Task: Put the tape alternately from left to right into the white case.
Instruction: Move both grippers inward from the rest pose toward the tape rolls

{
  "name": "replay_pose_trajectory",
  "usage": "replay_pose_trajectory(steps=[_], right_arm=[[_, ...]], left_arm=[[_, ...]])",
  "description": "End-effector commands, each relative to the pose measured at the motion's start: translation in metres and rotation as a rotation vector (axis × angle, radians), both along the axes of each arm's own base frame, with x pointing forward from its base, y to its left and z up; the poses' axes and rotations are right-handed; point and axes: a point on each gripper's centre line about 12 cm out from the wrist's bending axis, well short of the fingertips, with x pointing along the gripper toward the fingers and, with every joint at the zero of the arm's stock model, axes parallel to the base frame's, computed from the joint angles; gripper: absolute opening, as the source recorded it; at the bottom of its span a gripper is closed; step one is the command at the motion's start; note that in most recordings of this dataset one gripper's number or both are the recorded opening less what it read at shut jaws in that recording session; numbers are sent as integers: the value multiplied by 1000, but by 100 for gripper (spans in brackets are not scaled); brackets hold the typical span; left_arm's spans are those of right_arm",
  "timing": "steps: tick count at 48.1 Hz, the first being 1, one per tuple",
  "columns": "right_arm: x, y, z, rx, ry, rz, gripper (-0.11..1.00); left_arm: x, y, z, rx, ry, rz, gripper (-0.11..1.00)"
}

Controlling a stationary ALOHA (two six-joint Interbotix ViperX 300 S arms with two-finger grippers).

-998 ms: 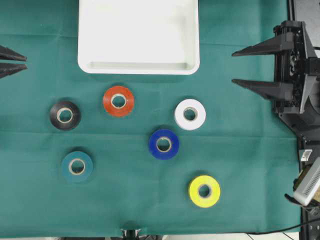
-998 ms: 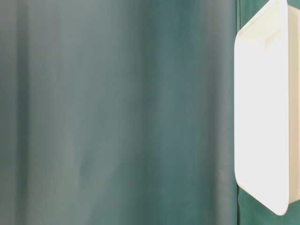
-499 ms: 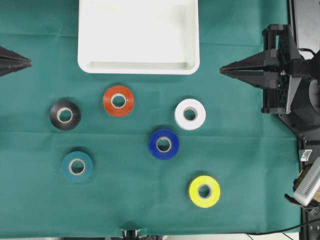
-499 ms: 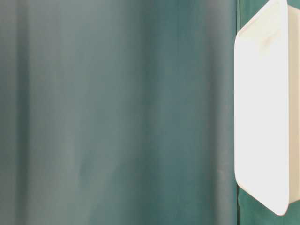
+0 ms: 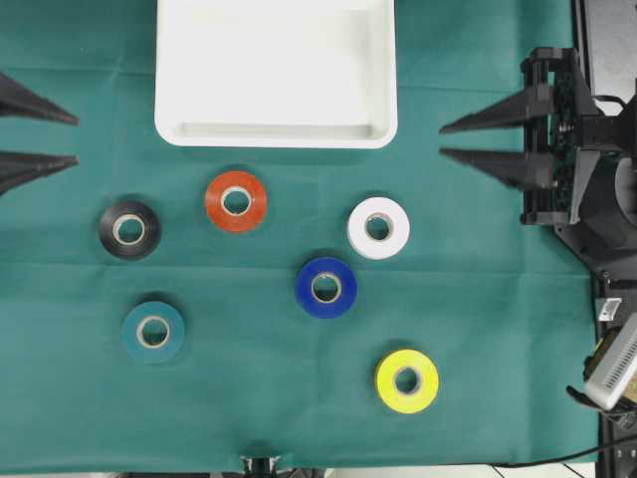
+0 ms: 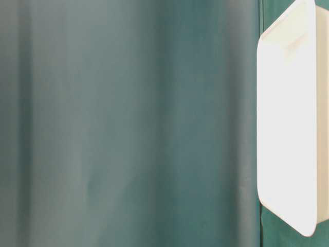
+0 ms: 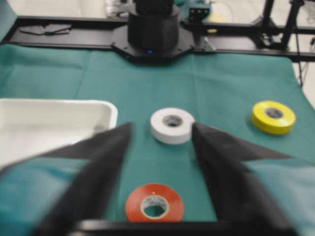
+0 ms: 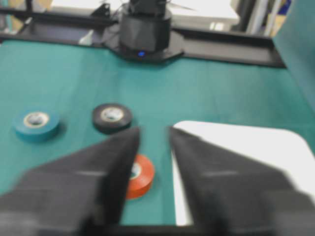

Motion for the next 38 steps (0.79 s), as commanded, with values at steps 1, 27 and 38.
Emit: replay_pose_trajectory(steps=[1, 27, 38], right_arm=[[2, 0, 3, 1, -9, -2, 13], [13, -1, -7, 4, 70, -2, 86], [42, -2, -21, 7, 202, -4, 86]], left_arm=[[1, -1, 2, -2, -6, -4, 73], [4, -1, 7, -6, 11, -4, 97], [3, 3, -3, -9, 72, 14, 97]])
